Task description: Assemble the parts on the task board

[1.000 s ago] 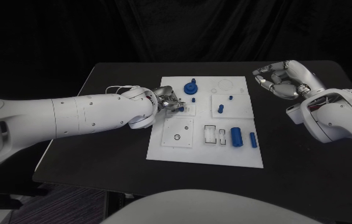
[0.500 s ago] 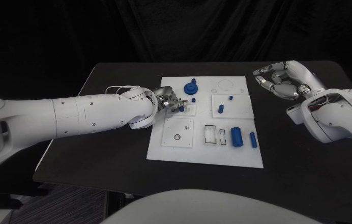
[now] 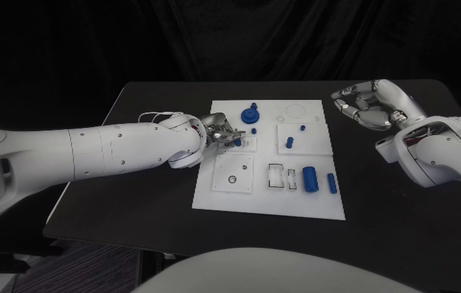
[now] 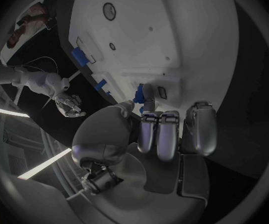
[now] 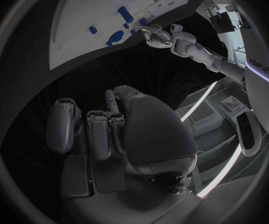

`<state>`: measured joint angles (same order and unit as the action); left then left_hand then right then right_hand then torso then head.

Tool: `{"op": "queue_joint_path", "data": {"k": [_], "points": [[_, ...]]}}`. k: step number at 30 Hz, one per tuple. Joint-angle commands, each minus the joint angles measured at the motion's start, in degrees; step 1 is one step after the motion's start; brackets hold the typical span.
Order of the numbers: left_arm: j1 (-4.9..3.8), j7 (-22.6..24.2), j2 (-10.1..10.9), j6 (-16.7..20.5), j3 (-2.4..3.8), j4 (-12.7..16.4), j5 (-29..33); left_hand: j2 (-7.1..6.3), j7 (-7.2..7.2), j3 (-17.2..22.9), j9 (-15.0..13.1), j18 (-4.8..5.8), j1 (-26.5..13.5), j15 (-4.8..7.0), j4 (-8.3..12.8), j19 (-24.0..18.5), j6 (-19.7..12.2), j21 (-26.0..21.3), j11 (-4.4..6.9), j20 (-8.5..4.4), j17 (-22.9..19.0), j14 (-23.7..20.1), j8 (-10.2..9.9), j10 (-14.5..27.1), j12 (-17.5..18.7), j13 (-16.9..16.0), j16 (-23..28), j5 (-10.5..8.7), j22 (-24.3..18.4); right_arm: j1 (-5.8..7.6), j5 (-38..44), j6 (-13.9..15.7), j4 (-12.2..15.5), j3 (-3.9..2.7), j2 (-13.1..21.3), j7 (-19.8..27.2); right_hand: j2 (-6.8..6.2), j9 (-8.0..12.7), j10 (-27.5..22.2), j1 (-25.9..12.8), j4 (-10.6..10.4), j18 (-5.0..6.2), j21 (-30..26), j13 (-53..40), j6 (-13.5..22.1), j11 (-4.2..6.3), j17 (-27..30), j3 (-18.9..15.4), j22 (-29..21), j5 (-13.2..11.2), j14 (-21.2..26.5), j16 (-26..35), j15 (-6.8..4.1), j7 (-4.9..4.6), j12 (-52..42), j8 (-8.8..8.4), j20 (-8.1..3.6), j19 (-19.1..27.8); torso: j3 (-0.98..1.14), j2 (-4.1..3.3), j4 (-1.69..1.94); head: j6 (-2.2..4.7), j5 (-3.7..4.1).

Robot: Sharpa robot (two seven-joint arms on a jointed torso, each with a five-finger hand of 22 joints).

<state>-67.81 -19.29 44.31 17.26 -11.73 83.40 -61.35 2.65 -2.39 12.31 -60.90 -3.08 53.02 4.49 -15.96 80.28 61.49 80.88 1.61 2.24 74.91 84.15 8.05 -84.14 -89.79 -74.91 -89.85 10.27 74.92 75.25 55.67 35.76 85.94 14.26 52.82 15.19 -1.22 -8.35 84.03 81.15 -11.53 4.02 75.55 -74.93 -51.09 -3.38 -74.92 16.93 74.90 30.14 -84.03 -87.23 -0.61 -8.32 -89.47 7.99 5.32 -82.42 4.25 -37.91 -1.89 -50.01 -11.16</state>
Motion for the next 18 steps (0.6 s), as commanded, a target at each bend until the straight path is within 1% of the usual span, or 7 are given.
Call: {"op": "queue_joint_path", "data": {"k": [1, 2, 3, 5, 8, 12, 18], "points": [[0.58, 0.06, 0.06, -1.75, -0.37, -0.04, 0.03, 0.06, 0.04, -0.52, 3.56, -0.51, 0.57, -0.14, -0.11, 0.12, 0.55, -0.28, -0.07, -0.01, 15.09, 5.85, 0.54, -5.86, -0.21, -15.09, -0.15, 0.41, 3.19, -0.15, 0.27, -0.41, 0.03, -0.05, 0.05, -1.14, -0.16, 0.05, 4.72, 0.52, -0.03, -0.13, -0.16, -13.89, 0.33, -0.24, -12.00, 0.45, 7.19, 0.37, -4.85, 0.37, 0.01, -0.14, 0.11, -0.26, 0.13, 0.21, -0.01, -0.01, -0.01, 0.01, -0.09], [0.59, 0.10, 0.07, -1.73, -0.37, -0.04, 0.03, 0.16, 0.15, -0.75, 3.17, -0.50, 0.68, -0.08, -0.17, 0.17, 0.78, -0.26, 0.01, -0.07, 15.09, 5.85, 0.86, -5.86, -0.21, -15.09, -0.15, 0.45, 3.26, -0.15, 0.27, -0.42, 0.03, -0.05, 0.06, -1.15, -0.16, 0.05, 4.72, 0.52, -0.03, -0.13, -0.16, -13.89, 0.33, -0.24, -12.00, 0.45, 7.19, 0.37, -4.85, 0.37, 0.01, -0.14, 0.11, -0.26, 0.13, 0.21, -0.01, -0.01, -0.01, 0.01, -0.10], [0.59, 0.19, 0.10, -1.68, -0.37, -0.03, 0.03, 0.35, 0.44, -1.31, 1.75, -0.49, 0.76, 0.08, -0.34, 0.23, 1.32, -0.24, 0.23, -0.20, 15.09, 5.85, 1.96, -5.86, -0.21, -15.09, -0.15, 0.51, 3.37, -0.15, 0.27, -0.42, 0.04, -0.05, 0.07, -1.16, -0.16, 0.05, 4.72, 0.52, -0.03, -0.13, -0.16, -13.89, 0.33, -0.24, -12.00, 0.45, 7.19, 0.37, -4.85, 0.37, 0.01, -0.14, 0.11, -0.26, 0.13, 0.21, -0.01, -0.02, 0.00, 0.01, -0.09], [0.59, 0.32, 0.13, -1.61, -0.37, -0.03, 0.03, 0.91, 0.81, -2.38, -1.22, -0.46, 0.92, 0.40, -0.48, 0.34, 1.09, -0.23, 0.54, -0.48, 15.09, 5.85, 3.82, -5.86, -0.21, -15.09, -0.15, 0.61, 3.56, -0.15, 0.27, -0.43, 0.05, -0.05, 0.08, -1.17, -0.16, 0.05, 4.72, 0.52, -0.03, -0.13, -0.16, -13.89, 0.33, -0.24, -12.00, 0.45, 7.19, 0.37, -4.85, 0.37, 0.01, -0.14, 0.11, -0.26, 0.13, 0.21, 0.00, -0.04, 0.01, 0.01, -0.07], [0.60, 0.54, 0.16, -1.51, -0.37, -0.03, 0.03, 1.78, 1.25, -4.21, -7.42, -0.42, 1.30, 0.74, -0.54, 0.49, -0.36, -0.27, 0.92, -0.85, 15.09, 5.85, 7.69, -5.86, -0.21, -15.09, -0.15, 0.77, 3.88, -0.15, 0.27, -0.43, 0.07, -0.05, 0.12, -1.18, -0.18, 0.06, 4.74, 0.39, 0.03, -0.12, -0.20, -13.91, 0.31, -0.26, -12.03, 0.56, 7.19, 0.38, -4.86, 0.34, 0.04, -0.15, 0.10, -0.25, 0.15, 0.23, 0.01, -0.04, 0.06, 0.01, 0.00], [0.60, 0.83, 0.15, -1.43, -0.37, -0.04, 0.03, 2.36, 1.38, -4.89, -10.25, -0.40, 1.61, 0.83, -0.54, 0.55, -1.22, -0.31, 1.06, -0.96, 15.09, 5.85, 9.30, -5.86, -0.21, -15.09, -0.15, 1.08, 4.03, -0.15, 0.27, -0.42, 0.09, -0.05, 0.15, -1.20, -0.18, 0.06, 4.74, 0.39, 0.03, -0.12, -0.20, -13.91, 0.31, -0.26, -12.03, 0.56, 7.19, 0.38, -4.86, 0.34, 0.04, -0.15, 0.10, -0.25, 0.15, 0.23, 0.03, -0.03, 0.05, 0.01, -0.05], [0.61, 1.19, 0.12, -1.52, -0.37, -0.12, 0.03, 2.50, 1.39, -4.96, -10.59, -0.41, 1.65, 0.84, -0.55, 0.55, -1.35, -0.34, 1.08, -0.98, 15.09, 5.85, 9.47, -5.86, -0.21, -15.09, -0.15, 1.19, 4.04, -0.15, 0.27, -0.45, 0.08, -0.05, 0.12, -1.20, -0.18, 0.06, 4.74, 0.39, 0.03, -0.12, -0.20, -13.91, 0.31, -0.26, -12.03, 0.56, 7.19, 0.38, -4.86, 0.34, 0.04, -0.15, 0.10, -0.25, 0.15, 0.23, 0.02, -0.02, -0.01, 0.01, -0.13]]}}
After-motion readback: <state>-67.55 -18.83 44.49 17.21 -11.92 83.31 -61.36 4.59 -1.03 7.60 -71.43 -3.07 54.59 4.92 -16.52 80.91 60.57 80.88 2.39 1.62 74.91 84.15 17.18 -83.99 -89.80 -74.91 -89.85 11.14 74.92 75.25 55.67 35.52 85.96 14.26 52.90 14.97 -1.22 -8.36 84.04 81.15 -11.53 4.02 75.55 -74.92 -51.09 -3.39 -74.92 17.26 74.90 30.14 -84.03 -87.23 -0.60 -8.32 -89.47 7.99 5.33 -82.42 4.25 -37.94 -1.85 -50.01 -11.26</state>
